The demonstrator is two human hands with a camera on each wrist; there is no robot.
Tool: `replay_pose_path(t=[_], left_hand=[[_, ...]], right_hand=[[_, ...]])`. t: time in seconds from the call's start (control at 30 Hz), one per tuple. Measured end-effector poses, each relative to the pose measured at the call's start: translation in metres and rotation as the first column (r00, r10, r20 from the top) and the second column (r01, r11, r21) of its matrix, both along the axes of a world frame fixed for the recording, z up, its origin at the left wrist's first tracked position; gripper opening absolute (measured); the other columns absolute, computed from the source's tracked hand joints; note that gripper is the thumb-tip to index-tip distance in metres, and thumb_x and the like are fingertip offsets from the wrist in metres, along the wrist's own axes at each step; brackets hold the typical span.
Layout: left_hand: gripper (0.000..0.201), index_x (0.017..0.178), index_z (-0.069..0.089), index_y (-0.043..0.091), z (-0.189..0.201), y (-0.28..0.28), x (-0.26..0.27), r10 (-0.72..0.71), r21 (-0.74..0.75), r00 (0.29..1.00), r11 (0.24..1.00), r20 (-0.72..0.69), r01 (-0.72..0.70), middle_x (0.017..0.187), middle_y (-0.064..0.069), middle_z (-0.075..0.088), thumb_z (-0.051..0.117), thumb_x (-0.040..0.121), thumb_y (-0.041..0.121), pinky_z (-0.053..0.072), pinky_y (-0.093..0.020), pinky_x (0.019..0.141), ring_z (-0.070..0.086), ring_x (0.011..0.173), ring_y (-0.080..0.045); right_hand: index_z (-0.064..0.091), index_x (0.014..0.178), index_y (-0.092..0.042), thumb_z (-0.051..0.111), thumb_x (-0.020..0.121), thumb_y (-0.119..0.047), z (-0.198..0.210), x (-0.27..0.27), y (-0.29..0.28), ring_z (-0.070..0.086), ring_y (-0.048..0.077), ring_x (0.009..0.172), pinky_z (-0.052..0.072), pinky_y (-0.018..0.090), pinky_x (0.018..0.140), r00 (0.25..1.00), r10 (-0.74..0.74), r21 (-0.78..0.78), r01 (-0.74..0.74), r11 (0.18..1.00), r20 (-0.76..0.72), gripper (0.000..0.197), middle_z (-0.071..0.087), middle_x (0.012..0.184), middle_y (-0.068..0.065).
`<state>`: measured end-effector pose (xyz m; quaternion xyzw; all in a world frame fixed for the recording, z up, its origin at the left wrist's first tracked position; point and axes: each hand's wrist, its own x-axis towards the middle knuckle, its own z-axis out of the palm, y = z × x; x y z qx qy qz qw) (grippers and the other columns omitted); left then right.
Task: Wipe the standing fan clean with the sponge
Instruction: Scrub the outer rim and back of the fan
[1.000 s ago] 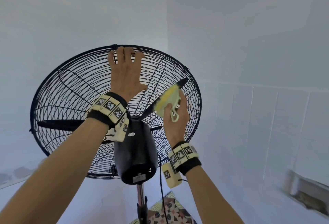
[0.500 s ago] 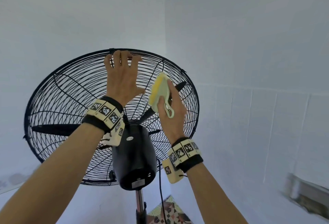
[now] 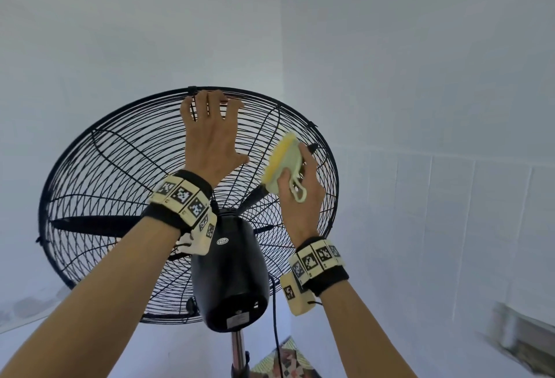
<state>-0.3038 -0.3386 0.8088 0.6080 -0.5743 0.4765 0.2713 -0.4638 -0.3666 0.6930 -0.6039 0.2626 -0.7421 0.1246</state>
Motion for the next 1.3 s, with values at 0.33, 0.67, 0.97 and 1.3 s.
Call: replay_pose_path(t=[0.33, 0.67, 0.97, 1.3], left_hand=[[0.090, 0.119, 0.050, 0.005, 0.016, -0.016, 0.008, -0.315, 0.008, 0.948, 0.949, 0.053, 0.315, 0.140, -0.014, 0.051, 0.092, 0.060, 0.057, 0.034, -0.051, 0.113, 0.048, 0.131, -0.036], [0.088, 0.110, 0.049, 0.011, 0.026, -0.021, -0.002, -0.243, -0.010, 0.970, 0.970, -0.011, 0.243, 0.116, -0.008, 0.051, 0.088, 0.055, 0.069, 0.038, -0.050, 0.096, 0.047, 0.110, -0.031], [0.087, 0.104, 0.052, 0.012, 0.032, -0.021, 0.004, -0.239, -0.031, 0.969, 0.971, -0.062, 0.238, 0.113, -0.007, 0.050, 0.083, 0.054, 0.077, 0.038, -0.049, 0.093, 0.047, 0.109, -0.031], [0.071, 0.094, 0.052, 0.014, 0.031, -0.032, -0.004, -0.273, -0.103, 0.956, 0.959, -0.104, 0.263, 0.107, -0.007, 0.050, 0.065, 0.071, 0.080, 0.036, -0.048, 0.089, 0.046, 0.106, -0.031]], right_hand=[[0.054, 0.136, -0.029, 0.060, 0.103, -0.023, 0.013, -0.008, -0.001, 0.068, 0.007, 0.089, 0.051, 0.011, 0.067, 0.997, 0.025, -0.004, -0.025, 1.000, 0.074, 0.034, 0.071, 0.105, -0.005], [0.057, 0.139, -0.021, 0.063, 0.102, -0.017, 0.014, -0.015, 0.001, 0.066, -0.006, 0.090, 0.051, 0.008, 0.067, 0.986, 0.025, -0.017, -0.022, 1.000, 0.164, 0.038, 0.070, 0.104, -0.013], [0.054, 0.134, -0.035, 0.060, 0.101, -0.022, -0.007, -0.023, -0.023, 0.071, 0.016, 0.092, 0.063, 0.033, 0.068, 0.948, -0.086, 0.103, 0.056, 0.993, 0.308, 0.036, 0.072, 0.104, -0.005], [0.058, 0.134, -0.026, 0.061, 0.101, -0.018, -0.001, -0.027, -0.030, 0.072, 0.014, 0.085, 0.060, 0.024, 0.064, 0.957, -0.133, 0.115, 0.106, 0.988, 0.258, 0.034, 0.069, 0.094, -0.008]])
